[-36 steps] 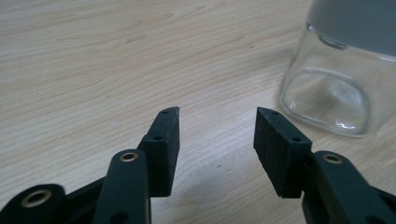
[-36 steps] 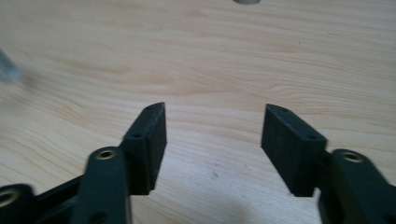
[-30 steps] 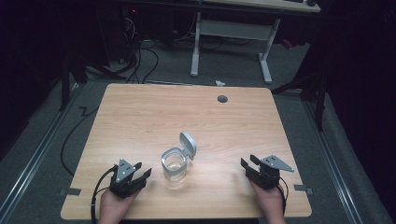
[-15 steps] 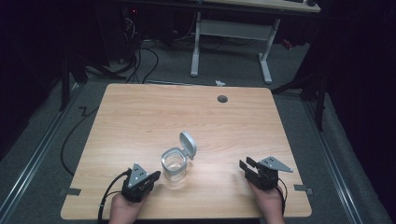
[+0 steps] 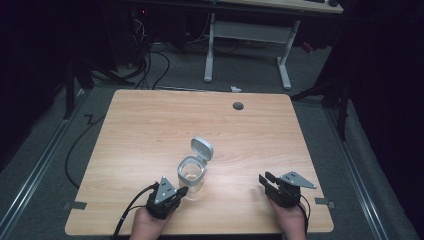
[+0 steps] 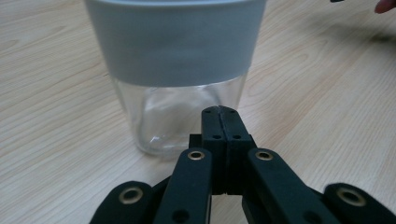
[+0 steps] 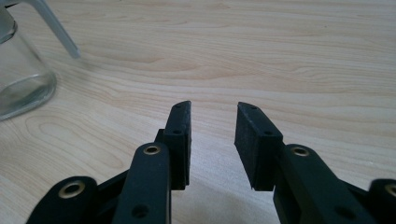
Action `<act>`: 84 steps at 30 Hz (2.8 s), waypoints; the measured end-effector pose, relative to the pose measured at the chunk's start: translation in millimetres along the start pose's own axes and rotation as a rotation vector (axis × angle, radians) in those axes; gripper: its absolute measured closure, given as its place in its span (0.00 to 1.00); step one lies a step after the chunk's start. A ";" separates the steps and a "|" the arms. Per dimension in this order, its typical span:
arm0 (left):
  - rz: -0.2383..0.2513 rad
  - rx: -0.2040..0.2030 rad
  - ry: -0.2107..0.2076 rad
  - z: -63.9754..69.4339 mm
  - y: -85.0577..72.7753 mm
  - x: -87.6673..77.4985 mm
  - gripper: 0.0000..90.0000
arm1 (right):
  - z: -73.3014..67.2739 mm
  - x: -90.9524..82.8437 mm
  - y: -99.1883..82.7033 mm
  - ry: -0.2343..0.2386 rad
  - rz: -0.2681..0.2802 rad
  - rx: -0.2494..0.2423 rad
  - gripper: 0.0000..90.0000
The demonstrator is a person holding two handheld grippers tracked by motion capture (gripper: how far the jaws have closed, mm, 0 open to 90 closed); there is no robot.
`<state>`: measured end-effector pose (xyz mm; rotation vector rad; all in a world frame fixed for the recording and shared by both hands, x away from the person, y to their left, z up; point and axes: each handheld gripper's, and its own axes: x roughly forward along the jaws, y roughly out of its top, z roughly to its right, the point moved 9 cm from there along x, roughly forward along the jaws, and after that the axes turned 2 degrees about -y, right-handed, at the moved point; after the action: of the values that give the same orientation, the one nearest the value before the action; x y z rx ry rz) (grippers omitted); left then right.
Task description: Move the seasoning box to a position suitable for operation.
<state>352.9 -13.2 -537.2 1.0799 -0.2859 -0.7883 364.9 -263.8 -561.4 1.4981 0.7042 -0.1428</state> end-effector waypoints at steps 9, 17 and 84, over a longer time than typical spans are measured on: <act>-0.013 0.017 -0.044 15.1 -4.9 17.6 1.00 | 3.1 -7.1 -8.1 -0.016 -0.010 0.006 0.74; 0.028 0.012 -0.004 -3.0 12.7 -4.9 1.00 | 4.5 -7.9 -6.6 -0.017 -0.001 0.009 0.74; 0.070 -0.045 0.036 -10.9 1.6 -13.2 0.82 | -45.9 36.1 39.9 0.070 0.008 -0.124 0.93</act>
<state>350.6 3.8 -538.8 1.0352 -0.2726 -0.7093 398.1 -204.6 -541.6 1.3929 0.7498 -0.0396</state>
